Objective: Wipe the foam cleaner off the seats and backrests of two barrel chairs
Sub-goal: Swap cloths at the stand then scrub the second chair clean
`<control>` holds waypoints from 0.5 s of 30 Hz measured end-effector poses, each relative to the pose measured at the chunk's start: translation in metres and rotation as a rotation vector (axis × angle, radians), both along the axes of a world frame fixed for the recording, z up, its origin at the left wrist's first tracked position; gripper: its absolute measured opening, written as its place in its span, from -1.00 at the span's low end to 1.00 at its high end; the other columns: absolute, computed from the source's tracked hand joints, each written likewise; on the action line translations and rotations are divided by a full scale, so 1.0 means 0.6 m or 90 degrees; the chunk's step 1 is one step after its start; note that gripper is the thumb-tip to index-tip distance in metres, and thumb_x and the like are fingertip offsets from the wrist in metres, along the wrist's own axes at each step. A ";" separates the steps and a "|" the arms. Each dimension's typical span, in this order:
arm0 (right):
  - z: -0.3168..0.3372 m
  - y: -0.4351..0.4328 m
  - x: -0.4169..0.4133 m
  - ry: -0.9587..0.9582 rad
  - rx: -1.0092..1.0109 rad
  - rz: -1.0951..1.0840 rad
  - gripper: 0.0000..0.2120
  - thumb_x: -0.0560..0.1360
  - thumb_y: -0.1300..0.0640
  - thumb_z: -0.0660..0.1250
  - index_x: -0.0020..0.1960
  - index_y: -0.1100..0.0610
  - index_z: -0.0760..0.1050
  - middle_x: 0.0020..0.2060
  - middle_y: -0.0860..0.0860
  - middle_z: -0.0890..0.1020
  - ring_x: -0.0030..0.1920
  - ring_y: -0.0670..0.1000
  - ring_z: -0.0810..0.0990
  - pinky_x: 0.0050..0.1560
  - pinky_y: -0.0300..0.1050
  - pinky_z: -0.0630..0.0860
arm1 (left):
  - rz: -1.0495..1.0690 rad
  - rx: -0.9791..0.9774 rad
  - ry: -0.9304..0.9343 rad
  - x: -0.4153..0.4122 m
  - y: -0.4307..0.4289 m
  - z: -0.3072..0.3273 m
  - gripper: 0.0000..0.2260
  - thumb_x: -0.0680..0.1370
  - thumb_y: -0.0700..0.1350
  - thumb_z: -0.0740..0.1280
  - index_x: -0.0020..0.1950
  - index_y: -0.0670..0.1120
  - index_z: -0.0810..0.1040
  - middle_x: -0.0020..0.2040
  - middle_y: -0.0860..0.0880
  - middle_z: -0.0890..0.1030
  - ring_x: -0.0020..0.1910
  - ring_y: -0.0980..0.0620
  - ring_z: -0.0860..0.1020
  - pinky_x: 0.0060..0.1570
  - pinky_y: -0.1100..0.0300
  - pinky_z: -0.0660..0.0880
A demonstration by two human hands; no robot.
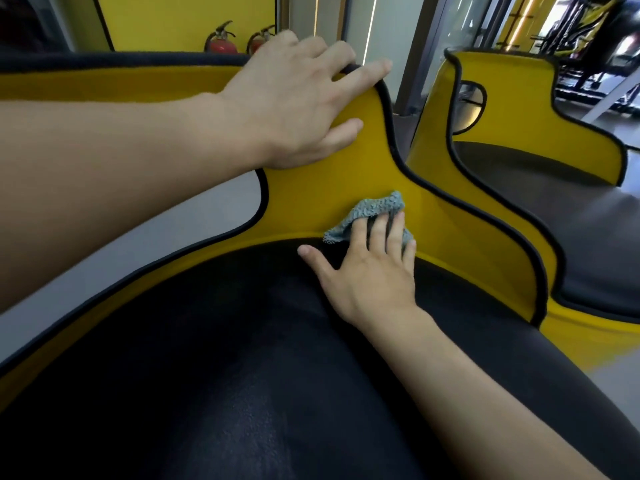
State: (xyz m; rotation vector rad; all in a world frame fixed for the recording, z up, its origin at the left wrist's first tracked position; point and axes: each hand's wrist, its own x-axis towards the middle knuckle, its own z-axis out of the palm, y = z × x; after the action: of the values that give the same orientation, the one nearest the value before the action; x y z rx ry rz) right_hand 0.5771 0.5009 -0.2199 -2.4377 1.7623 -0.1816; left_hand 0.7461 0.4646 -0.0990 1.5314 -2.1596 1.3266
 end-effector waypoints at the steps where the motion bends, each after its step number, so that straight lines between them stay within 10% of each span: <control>1: -0.004 0.001 0.016 -0.036 -0.006 -0.017 -0.04 0.52 -0.51 -0.16 0.64 0.15 -0.20 0.60 0.20 -0.24 0.55 0.19 -0.44 0.55 0.24 -0.28 | -0.001 0.004 0.000 -0.001 -0.001 -0.001 -0.36 0.64 0.26 -0.13 0.65 -0.03 0.06 0.39 -0.26 0.43 0.22 -0.32 0.48 0.09 -0.18 0.42; 15: -0.008 -0.002 0.052 -0.115 0.003 0.017 -0.14 0.60 -0.39 -0.03 0.62 0.07 -0.35 0.60 0.01 -0.34 0.54 0.19 -0.46 0.54 0.27 -0.28 | -0.017 0.002 0.014 -0.003 -0.002 0.002 -0.36 0.64 0.29 -0.13 0.64 -0.02 0.09 0.38 -0.26 0.44 0.22 -0.33 0.48 0.07 -0.16 0.40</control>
State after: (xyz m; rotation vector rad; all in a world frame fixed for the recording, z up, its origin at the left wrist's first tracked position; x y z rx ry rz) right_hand 0.6083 0.4995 -0.2246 -2.3562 1.6515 -0.3821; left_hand 0.7446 0.4636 -0.0977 1.5053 -2.1625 1.2921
